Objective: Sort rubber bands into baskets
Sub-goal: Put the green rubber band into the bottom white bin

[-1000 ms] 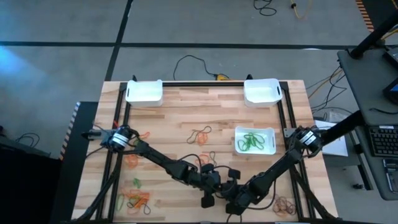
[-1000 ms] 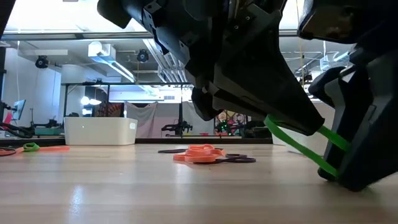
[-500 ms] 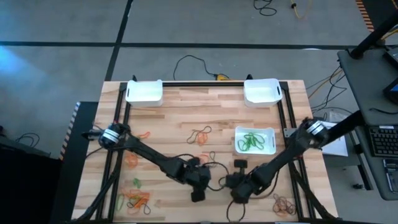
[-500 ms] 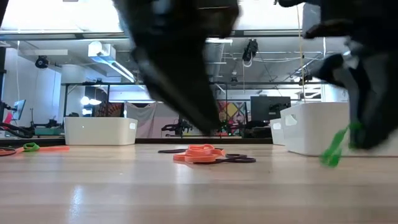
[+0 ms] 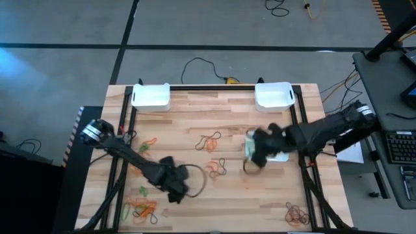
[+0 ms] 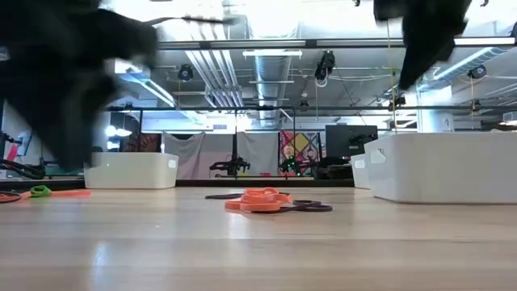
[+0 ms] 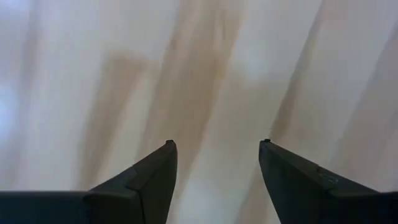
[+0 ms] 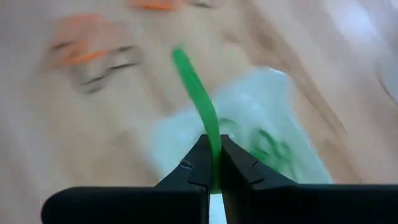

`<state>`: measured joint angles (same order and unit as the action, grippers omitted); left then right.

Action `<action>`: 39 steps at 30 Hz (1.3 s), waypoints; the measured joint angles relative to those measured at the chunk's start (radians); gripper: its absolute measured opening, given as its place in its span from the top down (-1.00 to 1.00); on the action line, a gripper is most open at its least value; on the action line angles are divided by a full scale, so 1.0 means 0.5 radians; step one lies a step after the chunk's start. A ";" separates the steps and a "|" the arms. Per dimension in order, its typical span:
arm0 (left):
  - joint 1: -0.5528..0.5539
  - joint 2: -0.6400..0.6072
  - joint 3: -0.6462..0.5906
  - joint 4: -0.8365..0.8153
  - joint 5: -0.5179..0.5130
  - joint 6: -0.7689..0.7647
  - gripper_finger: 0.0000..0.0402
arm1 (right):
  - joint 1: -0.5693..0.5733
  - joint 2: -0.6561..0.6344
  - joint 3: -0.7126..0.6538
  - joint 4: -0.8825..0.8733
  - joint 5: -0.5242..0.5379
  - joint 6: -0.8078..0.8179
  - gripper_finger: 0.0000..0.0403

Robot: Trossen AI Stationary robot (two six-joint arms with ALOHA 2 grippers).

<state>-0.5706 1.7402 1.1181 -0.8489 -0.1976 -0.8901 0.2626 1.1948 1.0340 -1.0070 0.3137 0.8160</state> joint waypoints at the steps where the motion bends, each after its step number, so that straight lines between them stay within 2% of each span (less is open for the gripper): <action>1: -0.038 -0.055 -0.088 0.052 0.005 -0.107 -0.05 | -0.072 -0.034 -0.069 -0.003 -0.028 0.054 0.94; 5: -0.189 -0.249 -0.351 0.204 0.042 -0.481 -0.05 | -0.326 -0.081 -0.355 0.051 -0.282 0.117 0.94; 9: -0.321 -0.380 -0.486 0.238 0.085 -0.722 -0.05 | -0.473 -0.048 -0.585 0.313 -0.515 0.237 0.94; 13: -0.422 -0.464 -0.580 0.232 0.093 -0.788 -0.05 | -0.518 0.010 -0.676 0.523 -0.536 0.406 0.90; 16: -0.465 -0.524 -0.665 0.234 0.133 -0.833 -0.05 | -0.542 0.037 -0.663 0.520 -0.525 0.482 0.75; 23: -0.515 -0.756 -0.897 0.246 0.225 -0.967 -0.05 | -0.540 0.035 -0.486 0.366 -0.594 0.511 0.17; 27: -0.512 -0.912 -0.983 0.248 0.334 -1.065 -0.05 | -0.500 0.035 -0.250 0.197 -0.543 0.517 -0.05; 32: -0.527 -0.934 -0.963 0.282 0.780 -1.120 -0.02 | -0.433 0.035 0.034 0.189 -0.235 0.490 -0.13; 35: -0.544 -0.851 -0.939 0.278 0.794 -1.122 0.00 | -0.425 0.035 0.159 0.188 -0.101 0.466 -0.12; 39: -0.541 -0.675 -0.920 0.277 0.782 -1.126 0.02 | -0.417 0.035 0.271 0.192 -0.027 0.461 -0.09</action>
<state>-0.8413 1.4026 0.6582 -0.7104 0.1933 -1.4531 0.0544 1.2121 1.1697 -0.9108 0.3000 1.0465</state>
